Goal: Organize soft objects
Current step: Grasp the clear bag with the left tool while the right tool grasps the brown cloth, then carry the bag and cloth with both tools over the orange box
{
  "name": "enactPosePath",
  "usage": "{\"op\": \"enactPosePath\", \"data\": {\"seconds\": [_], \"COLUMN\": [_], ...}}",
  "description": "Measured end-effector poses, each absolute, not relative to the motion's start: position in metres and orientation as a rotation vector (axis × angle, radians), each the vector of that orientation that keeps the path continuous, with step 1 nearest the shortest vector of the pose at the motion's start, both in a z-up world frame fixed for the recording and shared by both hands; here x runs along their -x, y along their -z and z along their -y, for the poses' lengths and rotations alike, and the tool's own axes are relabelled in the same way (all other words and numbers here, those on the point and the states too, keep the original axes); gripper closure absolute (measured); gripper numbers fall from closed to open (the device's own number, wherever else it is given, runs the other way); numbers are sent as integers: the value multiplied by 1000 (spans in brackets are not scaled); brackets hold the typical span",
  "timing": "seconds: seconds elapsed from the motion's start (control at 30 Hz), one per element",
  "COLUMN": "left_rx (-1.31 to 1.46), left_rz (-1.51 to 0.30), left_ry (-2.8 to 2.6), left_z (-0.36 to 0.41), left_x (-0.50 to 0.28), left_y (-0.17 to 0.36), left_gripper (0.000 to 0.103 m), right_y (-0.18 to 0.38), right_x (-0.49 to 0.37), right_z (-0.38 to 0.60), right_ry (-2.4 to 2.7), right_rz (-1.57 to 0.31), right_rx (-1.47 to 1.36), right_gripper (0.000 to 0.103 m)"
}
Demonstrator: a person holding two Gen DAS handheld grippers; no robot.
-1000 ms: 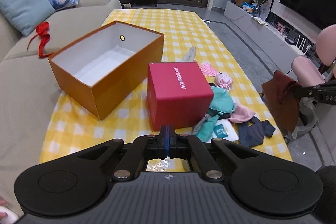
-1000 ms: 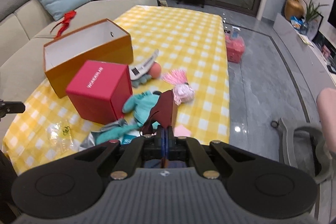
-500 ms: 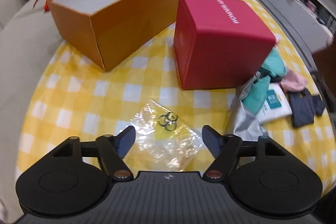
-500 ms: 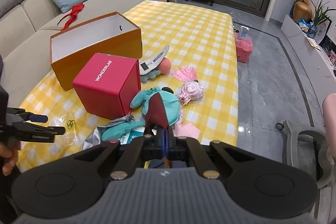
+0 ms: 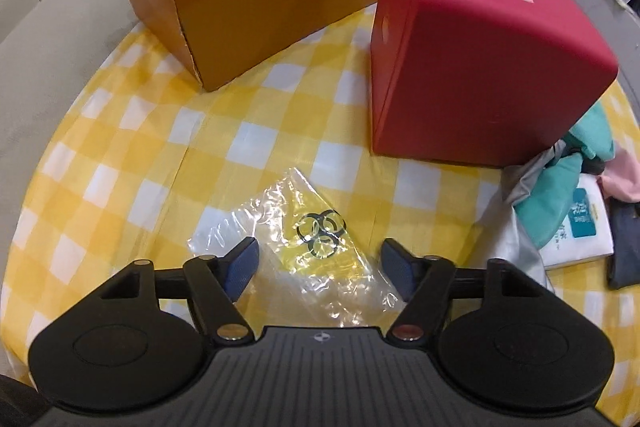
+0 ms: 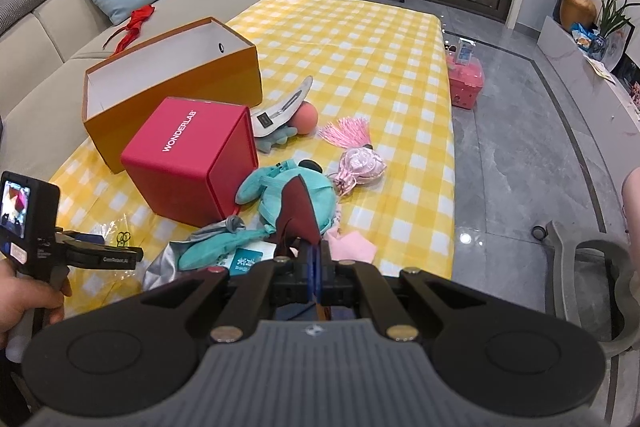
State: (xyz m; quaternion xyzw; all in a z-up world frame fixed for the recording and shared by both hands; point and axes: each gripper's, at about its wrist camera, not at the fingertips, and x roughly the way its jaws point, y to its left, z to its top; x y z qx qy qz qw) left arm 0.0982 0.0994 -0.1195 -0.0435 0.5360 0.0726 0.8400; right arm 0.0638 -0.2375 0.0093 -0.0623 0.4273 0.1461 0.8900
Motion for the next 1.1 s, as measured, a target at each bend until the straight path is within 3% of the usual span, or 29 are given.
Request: {"op": "enactPosePath", "data": {"seconds": [0.03, 0.1, 0.17, 0.63, 1.1], "left_rx": [90, 77, 85, 176, 99], "left_rz": [-1133, -1139, -1152, -1035, -946], "left_ry": [-149, -152, -148, -46, 135], "left_z": [-100, -102, -109, -144, -179], "left_x": [-98, -98, -97, -77, -138], "left_y": [119, 116, 114, 43, -32], "left_gripper": [41, 82, 95, 101, 100], "right_y": [-9, -9, -9, -22, -59], "right_x": [-64, -65, -65, -69, -123], "right_z": [237, 237, 237, 217, 143], "right_ry": [-303, -305, -309, -346, -449], "right_rz": [-887, -887, -885, -861, -812], "right_rx": [130, 130, 127, 154, 221], "right_gripper": [103, 103, 103, 103, 103]}}
